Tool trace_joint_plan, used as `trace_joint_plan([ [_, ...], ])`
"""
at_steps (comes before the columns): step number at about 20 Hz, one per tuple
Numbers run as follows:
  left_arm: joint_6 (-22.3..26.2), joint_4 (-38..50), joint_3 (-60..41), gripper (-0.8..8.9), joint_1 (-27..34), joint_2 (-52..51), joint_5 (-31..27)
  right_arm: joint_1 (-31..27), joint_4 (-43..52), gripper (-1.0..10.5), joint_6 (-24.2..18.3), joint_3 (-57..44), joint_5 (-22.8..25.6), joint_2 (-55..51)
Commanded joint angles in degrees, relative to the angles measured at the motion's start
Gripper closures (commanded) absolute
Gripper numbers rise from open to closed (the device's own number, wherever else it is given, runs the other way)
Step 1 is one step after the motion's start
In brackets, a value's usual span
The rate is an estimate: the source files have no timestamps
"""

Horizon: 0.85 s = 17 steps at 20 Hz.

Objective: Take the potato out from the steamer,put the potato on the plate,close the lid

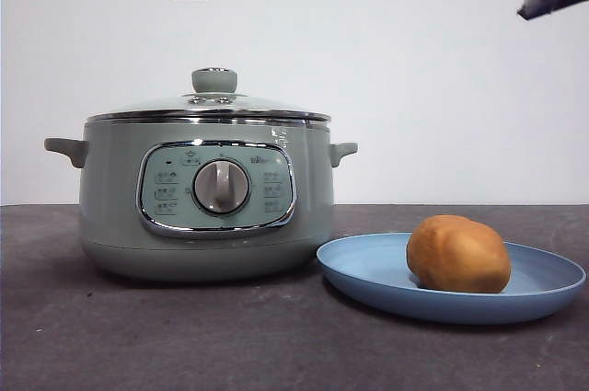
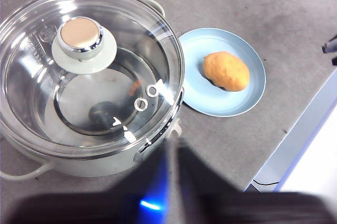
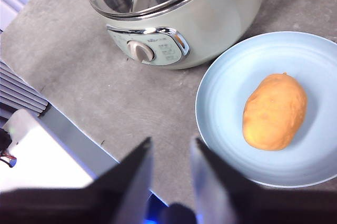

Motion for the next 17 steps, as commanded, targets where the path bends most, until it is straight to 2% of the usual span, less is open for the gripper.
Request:
trace_joint_plan([
  [1,-0.7,-0.1,0.1,8.17,-0.1,0.0,0.1,0.0,0.0,9.5,0.5,0.1,0.2,0.0],
  [13,-0.7,0.0,0.1,8.18,-0.5,0.0,0.0,0.0,0.0,9.5,0.5,0.1,0.2,0.0],
  [17,1.5,7.4,-0.1,8.17,2.8,-3.1,-3.0,0.0,0.0,9.5,0.5,0.1,0.2,0.0],
])
